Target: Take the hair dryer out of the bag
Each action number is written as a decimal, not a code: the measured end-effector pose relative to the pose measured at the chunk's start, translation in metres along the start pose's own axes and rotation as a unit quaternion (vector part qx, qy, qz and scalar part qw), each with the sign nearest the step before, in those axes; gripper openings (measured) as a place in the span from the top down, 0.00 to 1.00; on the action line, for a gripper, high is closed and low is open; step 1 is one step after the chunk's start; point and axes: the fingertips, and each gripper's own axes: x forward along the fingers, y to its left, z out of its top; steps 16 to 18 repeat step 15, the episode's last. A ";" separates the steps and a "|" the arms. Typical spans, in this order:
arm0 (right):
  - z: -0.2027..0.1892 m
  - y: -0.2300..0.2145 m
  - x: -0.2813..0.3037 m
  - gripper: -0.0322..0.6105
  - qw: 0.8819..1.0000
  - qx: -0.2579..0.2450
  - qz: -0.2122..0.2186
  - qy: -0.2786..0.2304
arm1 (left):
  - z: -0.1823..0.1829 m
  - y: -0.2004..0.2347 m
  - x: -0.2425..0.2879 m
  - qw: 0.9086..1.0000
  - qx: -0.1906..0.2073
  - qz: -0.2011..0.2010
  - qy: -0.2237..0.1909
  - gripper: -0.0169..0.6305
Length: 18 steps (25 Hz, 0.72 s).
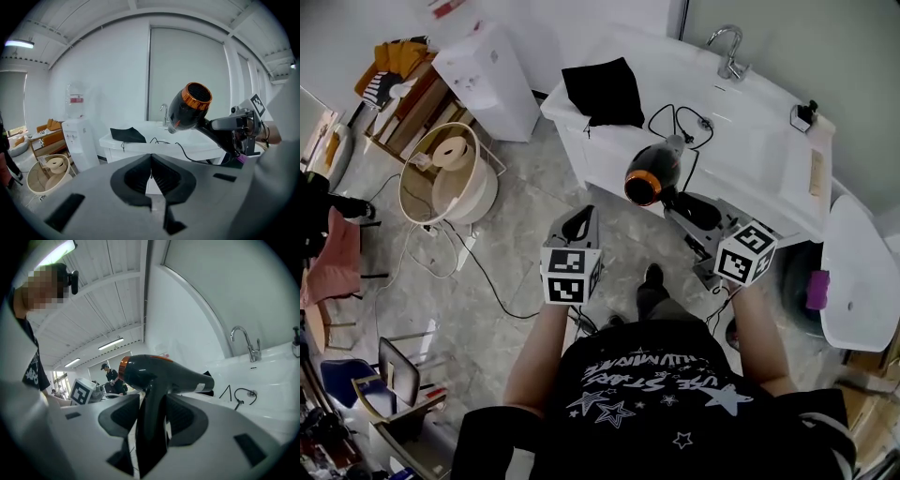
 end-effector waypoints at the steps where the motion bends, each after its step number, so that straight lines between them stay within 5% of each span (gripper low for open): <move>1: -0.003 0.004 -0.003 0.67 1.000 -0.002 -0.003 0.000 | -0.003 0.000 -0.006 1.000 0.000 0.000 0.000 0.95; 18: -0.034 0.013 -0.029 0.67 1.000 0.002 -0.028 -0.011 | -0.034 -0.005 -0.039 1.000 -0.002 -0.004 0.005 0.95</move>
